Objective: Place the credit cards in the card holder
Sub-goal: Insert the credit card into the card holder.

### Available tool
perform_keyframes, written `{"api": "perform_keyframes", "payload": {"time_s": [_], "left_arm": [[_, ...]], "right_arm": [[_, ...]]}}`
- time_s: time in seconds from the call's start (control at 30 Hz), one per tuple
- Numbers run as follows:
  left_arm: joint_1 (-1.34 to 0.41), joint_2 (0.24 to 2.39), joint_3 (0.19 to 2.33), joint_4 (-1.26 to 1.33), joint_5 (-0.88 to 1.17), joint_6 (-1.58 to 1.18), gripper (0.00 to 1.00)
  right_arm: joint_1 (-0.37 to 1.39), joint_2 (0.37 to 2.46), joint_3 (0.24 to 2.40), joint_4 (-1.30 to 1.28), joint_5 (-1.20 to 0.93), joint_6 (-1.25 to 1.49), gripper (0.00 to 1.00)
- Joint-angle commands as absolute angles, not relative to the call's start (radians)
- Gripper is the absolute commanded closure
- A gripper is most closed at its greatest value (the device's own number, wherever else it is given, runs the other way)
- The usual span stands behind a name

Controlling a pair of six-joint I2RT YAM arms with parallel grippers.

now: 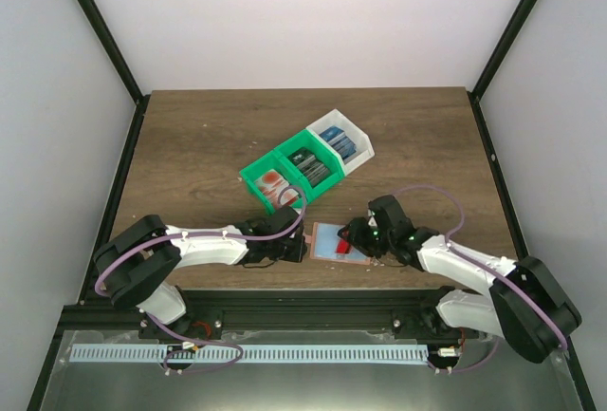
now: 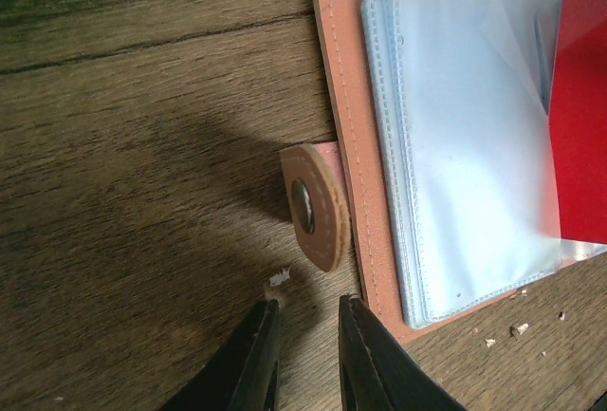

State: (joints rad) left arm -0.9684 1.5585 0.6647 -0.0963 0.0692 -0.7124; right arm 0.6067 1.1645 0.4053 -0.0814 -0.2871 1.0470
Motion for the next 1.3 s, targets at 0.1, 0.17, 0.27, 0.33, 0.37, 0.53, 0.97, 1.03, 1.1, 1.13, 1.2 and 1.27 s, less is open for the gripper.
{"api": "perform_keyframes", "payload": {"time_s": [0.1, 0.17, 0.27, 0.33, 0.37, 0.53, 0.97, 1.03, 1.1, 1.13, 1.2, 1.27], "left_arm": [[-0.971, 1.586, 0.651, -0.110, 0.078, -0.705, 0.79], [-0.971, 1.586, 0.652, -0.110, 0.078, -0.704, 0.79], [-0.971, 1.585, 0.653, -0.111, 0.080, -0.704, 0.79], [-0.971, 1.585, 0.655, -0.107, 0.083, -0.703, 0.79], [-0.971, 1.586, 0.655, -0.106, 0.085, -0.702, 0.79], [-0.971, 1.596, 0.662, -0.104, 0.092, -0.699, 0.79], [-0.971, 1.620, 0.673, -0.117, 0.089, -0.703, 0.80], [-0.971, 1.621, 0.671, -0.115, 0.089, -0.704, 0.80], [-0.971, 1.621, 0.671, -0.116, 0.089, -0.704, 0.80], [-0.971, 1.621, 0.669, -0.116, 0.089, -0.704, 0.80], [-0.971, 1.620, 0.668, -0.115, 0.089, -0.704, 0.80], [-0.971, 1.620, 0.669, -0.116, 0.089, -0.704, 0.80]], "right_arm": [[0.585, 1.135, 0.372, -0.089, -0.267, 1.108, 0.66], [0.586, 1.142, 0.366, -0.089, -0.270, 1.109, 0.74], [0.586, 1.139, 0.357, -0.081, -0.270, 1.104, 0.89], [0.584, 1.133, 0.345, -0.060, -0.278, 1.094, 0.97], [0.584, 1.132, 0.337, -0.044, -0.286, 1.089, 0.99], [0.568, 1.149, 0.258, 0.101, -0.371, 1.083, 1.00], [0.557, 1.137, 0.194, 0.311, -0.476, 1.040, 0.99], [0.557, 1.153, 0.188, 0.335, -0.494, 1.033, 0.99], [0.557, 1.172, 0.188, 0.359, -0.513, 1.027, 1.00], [0.556, 1.184, 0.191, 0.369, -0.521, 1.014, 1.00], [0.557, 1.203, 0.191, 0.392, -0.534, 1.010, 1.00], [0.557, 1.219, 0.189, 0.409, -0.534, 1.011, 0.99]]}}
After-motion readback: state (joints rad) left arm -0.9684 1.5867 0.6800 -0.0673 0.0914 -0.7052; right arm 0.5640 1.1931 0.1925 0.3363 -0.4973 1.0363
